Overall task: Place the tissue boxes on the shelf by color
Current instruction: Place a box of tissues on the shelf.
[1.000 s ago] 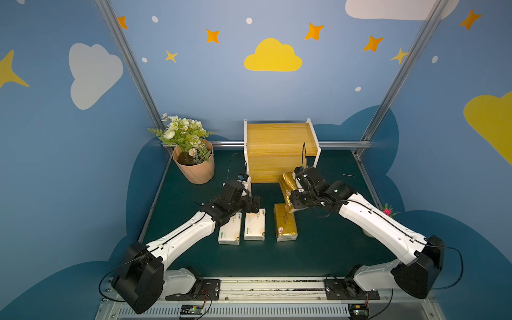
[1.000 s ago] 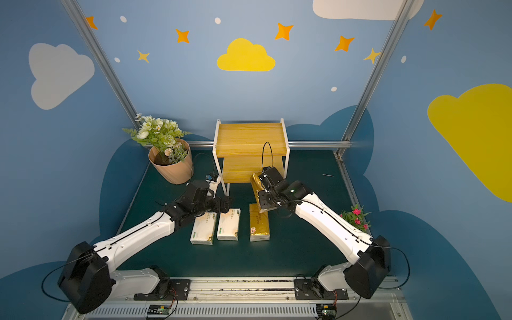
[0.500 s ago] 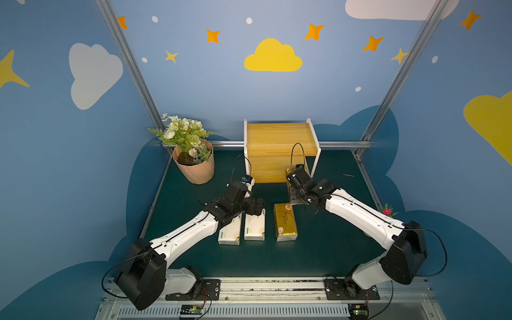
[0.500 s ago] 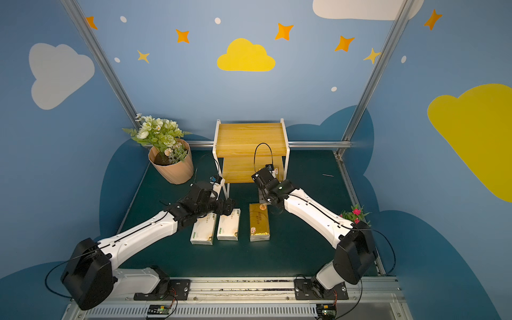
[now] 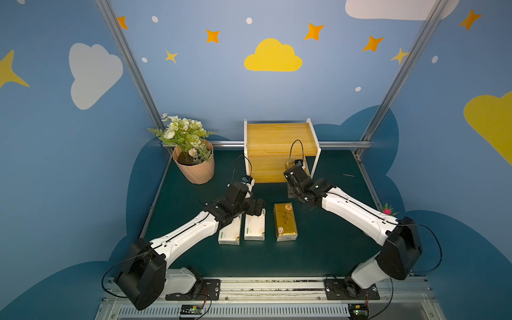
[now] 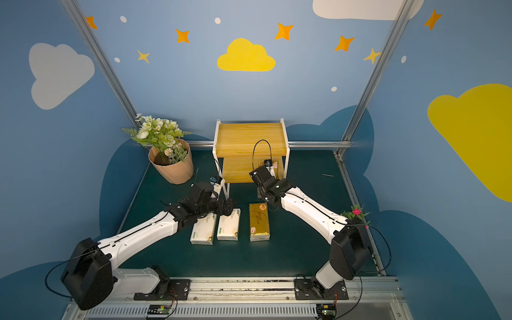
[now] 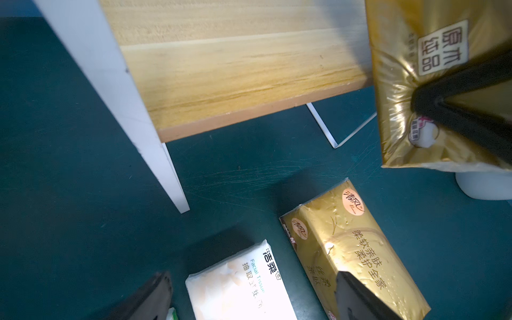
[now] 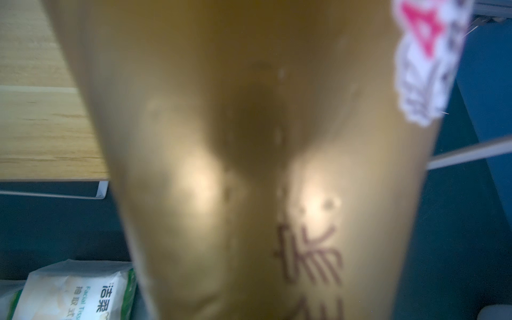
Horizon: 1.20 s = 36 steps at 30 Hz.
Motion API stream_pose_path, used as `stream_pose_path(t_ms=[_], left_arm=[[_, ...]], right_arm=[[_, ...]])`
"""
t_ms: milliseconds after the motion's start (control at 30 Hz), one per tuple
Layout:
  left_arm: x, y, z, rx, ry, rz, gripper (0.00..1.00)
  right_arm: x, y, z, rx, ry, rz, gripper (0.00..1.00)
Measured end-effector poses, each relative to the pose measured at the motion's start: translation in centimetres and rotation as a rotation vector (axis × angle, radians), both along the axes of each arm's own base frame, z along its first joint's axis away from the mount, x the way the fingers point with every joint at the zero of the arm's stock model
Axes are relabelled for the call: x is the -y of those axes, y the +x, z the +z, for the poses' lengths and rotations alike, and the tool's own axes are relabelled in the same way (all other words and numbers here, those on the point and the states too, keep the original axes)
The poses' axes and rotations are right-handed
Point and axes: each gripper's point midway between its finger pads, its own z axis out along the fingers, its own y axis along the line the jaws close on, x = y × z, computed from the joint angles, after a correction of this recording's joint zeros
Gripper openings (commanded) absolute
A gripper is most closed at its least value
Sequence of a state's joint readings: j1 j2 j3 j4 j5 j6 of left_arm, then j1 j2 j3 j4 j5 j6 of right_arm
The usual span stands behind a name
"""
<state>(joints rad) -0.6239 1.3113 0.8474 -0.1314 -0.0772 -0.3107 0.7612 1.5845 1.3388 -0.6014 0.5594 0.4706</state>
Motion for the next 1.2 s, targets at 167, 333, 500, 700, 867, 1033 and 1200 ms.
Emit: stream_pose_path(t_ms=[167, 333, 500, 700, 867, 1033, 1200], left_arm=[[0.0, 0.0, 0.0, 0.002, 0.002, 0.002, 0.98], [0.0, 0.0, 0.0, 0.003, 0.004, 0.001, 0.98], [0.0, 0.0, 0.0, 0.004, 0.005, 0.002, 0.98], [0.0, 0.0, 0.0, 0.006, 0.01, -0.001, 0.98], [0.0, 0.0, 0.0, 0.009, 0.014, -0.006, 0.99], [0.0, 0.0, 0.0, 0.011, 0.018, -0.009, 1.0], [0.0, 0.0, -0.3, 0.006, 0.022, -0.01, 1.0]], right_arm=[[-0.3, 1.0, 1.0, 0.041, 0.013, -0.006, 0.64], [-0.3, 1.4, 1.4, 0.06, 0.026, -0.015, 0.72], [-0.4, 1.6, 1.5, 0.066, 0.035, -0.017, 0.73], [-0.6, 1.8, 1.7, 0.08, 0.054, -0.027, 0.73], [-0.7, 2.2, 1.7, 0.118, 0.075, -0.038, 0.73], [-0.6, 2.4, 2.3, 0.158, 0.092, -0.047, 0.76], [-0.7, 2.8, 3.8, 0.21, 0.123, -0.053, 0.81]])
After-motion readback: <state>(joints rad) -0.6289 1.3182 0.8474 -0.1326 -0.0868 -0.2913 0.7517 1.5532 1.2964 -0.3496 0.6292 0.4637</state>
